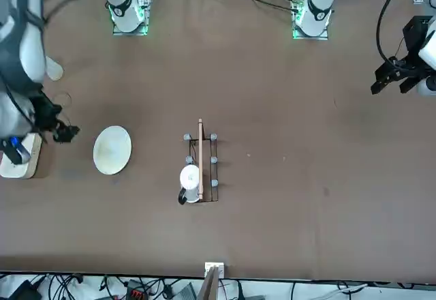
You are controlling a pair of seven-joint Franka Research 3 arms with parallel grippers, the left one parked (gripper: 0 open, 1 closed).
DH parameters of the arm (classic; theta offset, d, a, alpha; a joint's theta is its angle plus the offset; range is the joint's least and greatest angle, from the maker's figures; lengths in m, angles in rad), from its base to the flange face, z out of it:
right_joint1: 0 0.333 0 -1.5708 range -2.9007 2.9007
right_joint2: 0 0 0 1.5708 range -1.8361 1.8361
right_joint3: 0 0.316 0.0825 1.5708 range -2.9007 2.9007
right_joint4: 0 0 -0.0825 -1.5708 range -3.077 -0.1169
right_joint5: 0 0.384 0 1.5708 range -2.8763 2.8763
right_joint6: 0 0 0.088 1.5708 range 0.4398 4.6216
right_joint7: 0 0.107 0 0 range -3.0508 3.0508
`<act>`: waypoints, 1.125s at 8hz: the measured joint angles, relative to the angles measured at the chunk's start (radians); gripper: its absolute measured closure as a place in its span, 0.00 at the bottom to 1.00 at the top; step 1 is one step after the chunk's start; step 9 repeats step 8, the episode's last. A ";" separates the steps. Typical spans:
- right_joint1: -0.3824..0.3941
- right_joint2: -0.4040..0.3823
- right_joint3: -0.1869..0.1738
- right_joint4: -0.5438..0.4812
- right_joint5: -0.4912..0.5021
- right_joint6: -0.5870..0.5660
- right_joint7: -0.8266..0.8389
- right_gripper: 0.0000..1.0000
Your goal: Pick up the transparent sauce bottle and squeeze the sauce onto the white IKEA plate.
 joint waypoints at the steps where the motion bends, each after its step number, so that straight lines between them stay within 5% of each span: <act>1: -0.025 -0.061 0.039 -0.036 0.000 0.003 -0.143 0.00; 4: -0.050 -0.260 0.084 -0.209 0.000 0.133 -0.521 0.00; 6: -0.050 -0.381 0.108 -0.306 -0.024 0.169 -0.543 0.00; 9: -0.050 -0.415 0.114 -0.354 -0.045 0.183 -0.543 0.00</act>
